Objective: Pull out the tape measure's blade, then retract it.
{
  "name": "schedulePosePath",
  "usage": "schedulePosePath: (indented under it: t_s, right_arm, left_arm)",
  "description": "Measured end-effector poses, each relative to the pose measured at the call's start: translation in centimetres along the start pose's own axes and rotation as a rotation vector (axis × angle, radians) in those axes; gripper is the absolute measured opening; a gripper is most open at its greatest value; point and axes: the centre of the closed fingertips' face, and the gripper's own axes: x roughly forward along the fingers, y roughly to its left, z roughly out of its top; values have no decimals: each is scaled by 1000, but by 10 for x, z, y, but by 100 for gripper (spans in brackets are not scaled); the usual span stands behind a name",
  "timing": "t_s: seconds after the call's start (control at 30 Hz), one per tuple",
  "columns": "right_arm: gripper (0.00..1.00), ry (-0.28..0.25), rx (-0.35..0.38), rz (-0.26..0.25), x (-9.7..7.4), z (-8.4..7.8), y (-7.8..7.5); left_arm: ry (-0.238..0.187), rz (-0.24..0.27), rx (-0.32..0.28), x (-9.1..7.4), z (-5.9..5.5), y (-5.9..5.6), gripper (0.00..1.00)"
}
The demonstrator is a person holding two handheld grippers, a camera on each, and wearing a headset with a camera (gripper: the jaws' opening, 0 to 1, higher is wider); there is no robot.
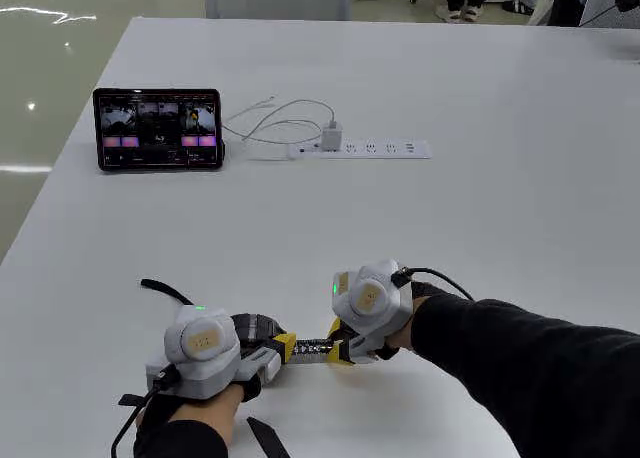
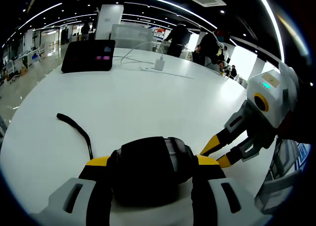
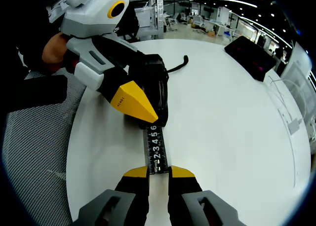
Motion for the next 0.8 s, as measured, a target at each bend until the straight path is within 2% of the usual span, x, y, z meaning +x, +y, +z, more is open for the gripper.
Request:
schedulePosePath:
  t_s: [0.8]
  right_arm:
    - [9,-44,9,-2,6,10,2]
  left_arm:
    - [3,-2,-1,-1,0,0,60]
